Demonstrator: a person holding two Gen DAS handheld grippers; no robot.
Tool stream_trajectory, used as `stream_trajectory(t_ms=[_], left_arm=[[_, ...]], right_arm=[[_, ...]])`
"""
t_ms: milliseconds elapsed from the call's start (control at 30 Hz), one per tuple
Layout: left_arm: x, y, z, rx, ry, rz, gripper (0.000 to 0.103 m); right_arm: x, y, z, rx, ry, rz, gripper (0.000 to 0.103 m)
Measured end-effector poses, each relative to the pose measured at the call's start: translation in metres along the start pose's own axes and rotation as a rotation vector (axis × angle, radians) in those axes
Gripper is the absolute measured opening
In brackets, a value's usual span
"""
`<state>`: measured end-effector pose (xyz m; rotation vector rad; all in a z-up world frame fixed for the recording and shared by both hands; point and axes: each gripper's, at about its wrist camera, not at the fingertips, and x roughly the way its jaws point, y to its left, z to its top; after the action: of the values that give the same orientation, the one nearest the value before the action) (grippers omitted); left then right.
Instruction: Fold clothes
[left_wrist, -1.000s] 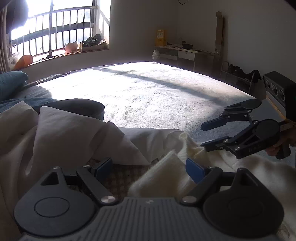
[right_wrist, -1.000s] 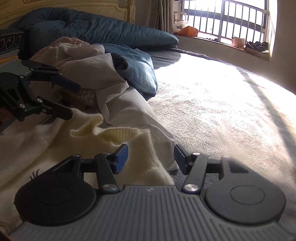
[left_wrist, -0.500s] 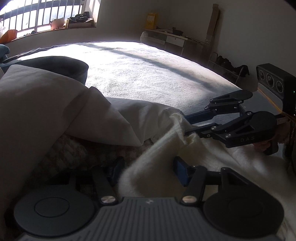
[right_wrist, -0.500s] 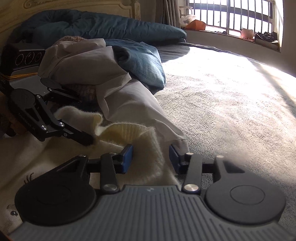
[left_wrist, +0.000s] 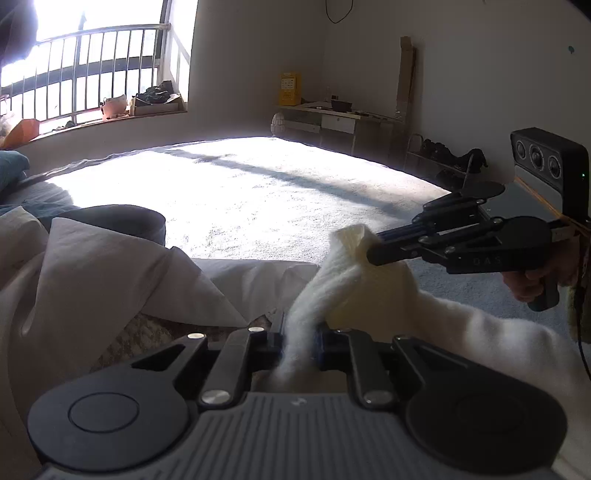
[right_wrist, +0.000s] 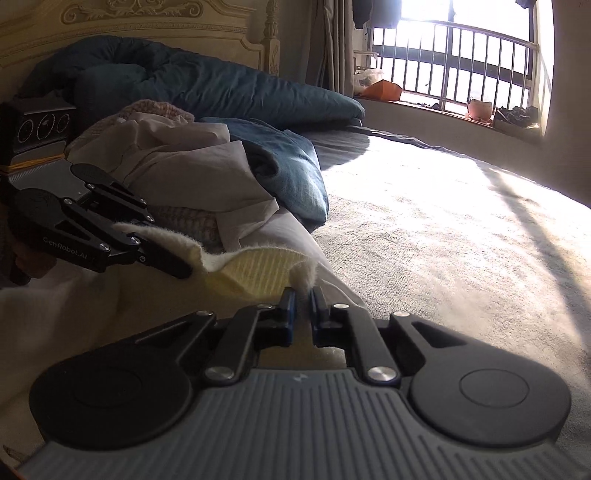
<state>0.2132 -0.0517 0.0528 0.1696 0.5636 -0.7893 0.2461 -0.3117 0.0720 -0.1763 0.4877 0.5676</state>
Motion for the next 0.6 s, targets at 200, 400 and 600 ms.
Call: stream_trajectory(t_ms=[200,400,600], left_arm=[[-0.054,-0.035,0.014,0.019,-0.056,-0.008,0.014],[-0.116,-0.075,0.000,0.045,-0.091,-0.044,0.014],[-0.170,-0.118,-0.036,0.062,-0.121,-0.099,0.014]], right_arm=[[-0.072,0.034,0.009,0.010,-0.083,0.002,0.007],[-0.144,0.074,0.000,0.046,-0.157,0.014,0.007],[-0.211,0.118,-0.029,0.095,-0.205,0.032,0.007]])
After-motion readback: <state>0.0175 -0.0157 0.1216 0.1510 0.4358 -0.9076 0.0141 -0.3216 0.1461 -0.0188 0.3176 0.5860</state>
